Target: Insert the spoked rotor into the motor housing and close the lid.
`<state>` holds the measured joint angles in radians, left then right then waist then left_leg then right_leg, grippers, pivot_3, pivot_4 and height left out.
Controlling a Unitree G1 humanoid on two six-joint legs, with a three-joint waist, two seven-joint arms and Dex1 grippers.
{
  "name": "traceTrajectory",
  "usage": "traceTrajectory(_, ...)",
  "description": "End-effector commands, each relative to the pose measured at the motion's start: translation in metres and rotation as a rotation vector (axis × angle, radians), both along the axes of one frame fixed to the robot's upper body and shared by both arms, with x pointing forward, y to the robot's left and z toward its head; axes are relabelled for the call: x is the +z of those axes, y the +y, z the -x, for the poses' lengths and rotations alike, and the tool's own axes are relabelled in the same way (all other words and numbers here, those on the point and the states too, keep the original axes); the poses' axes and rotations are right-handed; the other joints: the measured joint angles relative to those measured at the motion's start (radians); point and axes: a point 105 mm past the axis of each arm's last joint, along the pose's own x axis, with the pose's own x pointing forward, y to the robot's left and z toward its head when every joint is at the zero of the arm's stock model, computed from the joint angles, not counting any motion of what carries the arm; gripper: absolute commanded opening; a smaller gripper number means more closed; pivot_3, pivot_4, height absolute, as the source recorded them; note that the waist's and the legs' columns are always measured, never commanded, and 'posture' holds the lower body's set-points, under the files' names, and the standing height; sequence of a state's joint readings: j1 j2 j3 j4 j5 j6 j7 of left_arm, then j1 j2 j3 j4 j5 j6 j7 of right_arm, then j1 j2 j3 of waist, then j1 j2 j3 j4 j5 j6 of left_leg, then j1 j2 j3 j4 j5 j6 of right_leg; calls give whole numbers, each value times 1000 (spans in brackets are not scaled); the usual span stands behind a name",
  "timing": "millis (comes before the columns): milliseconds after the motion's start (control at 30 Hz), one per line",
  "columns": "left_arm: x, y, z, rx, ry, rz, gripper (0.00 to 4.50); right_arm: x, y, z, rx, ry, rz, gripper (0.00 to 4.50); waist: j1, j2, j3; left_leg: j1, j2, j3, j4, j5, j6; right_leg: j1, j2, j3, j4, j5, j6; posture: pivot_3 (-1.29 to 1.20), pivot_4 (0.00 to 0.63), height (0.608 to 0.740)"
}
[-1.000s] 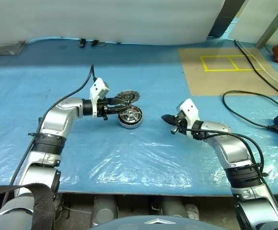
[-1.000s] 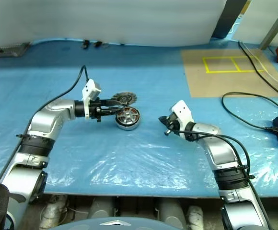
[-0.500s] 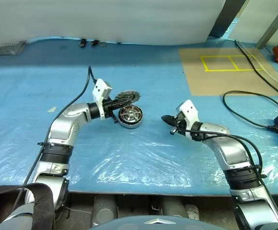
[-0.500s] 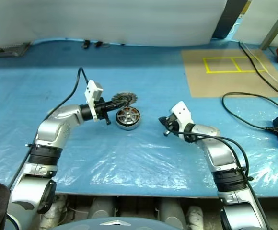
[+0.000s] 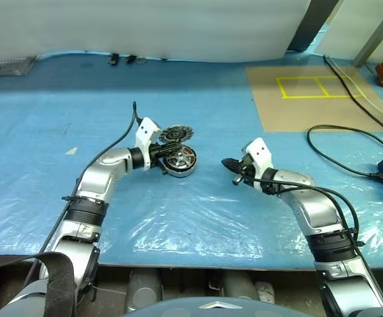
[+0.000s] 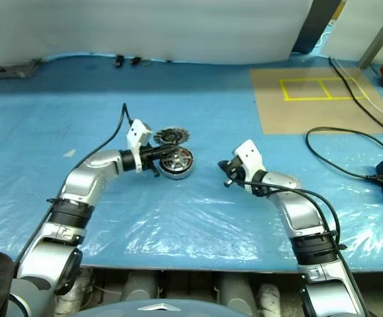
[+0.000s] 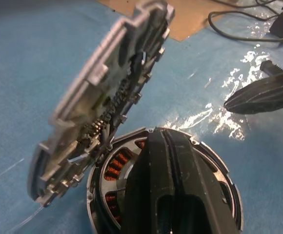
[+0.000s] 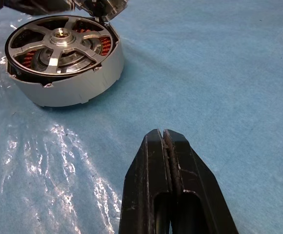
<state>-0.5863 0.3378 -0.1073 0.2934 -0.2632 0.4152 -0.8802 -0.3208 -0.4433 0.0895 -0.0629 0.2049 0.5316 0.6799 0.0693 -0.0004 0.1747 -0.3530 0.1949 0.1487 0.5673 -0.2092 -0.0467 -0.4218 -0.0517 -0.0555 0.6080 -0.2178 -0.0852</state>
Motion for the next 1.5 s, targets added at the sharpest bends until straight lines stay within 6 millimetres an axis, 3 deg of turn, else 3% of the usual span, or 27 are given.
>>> traceTrajectory(33,-18,-1,3,-21,-6,-124,26,16,3,1,13,-67,-27,0,1,0,0,0,0,0,0,0,0,0,0,0,0,0,0,0,150,740)
traceTrajectory(167,-24,2,3,-6,3,-157,26,17,3,0,9,-70,-25,0,0,1,-1,3,-1,0,0,0,0,3,-1,0,0,0,0,0,150,740)
traceTrajectory(400,-2,-7,15,-91,-31,-20,26,18,3,-2,11,-73,-24,0,0,1,-1,3,-3,0,0,0,-1,3,-3,0,-1,1,2,0,150,740)
traceTrajectory(567,10,0,18,-71,-15,55,26,18,3,-2,12,-74,-27,0,0,1,-1,1,-3,0,-2,1,2,1,-2,0,-1,1,2,0,150,740)
traceTrajectory(833,2,16,16,-2,5,26,26,18,6,-4,18,-72,-34,0,-1,1,-1,1,-3,0,-1,1,2,1,-3,0,-1,1,2,0,150,740)
traceTrajectory(1067,-8,19,19,13,17,8,26,19,7,-6,23,-71,-36,0,-1,1,-1,1,-3,0,-2,1,2,1,-3,0,-1,1,2,0,150,740)
traceTrajectory(1300,9,19,18,16,-48,83,26,31,13,0,80,-98,-113,0,-1,1,-1,1,-3,0,-2,1,2,1,-3,0,-1,1,2,0,150,740)
traceTrajectory(1500,10,24,17,17,-56,70,26,38,22,7,155,-124,-141,0,-1,1,-1,1,-3,0,-2,1,3,1,-3,0,-1,1,2,0,150,740)
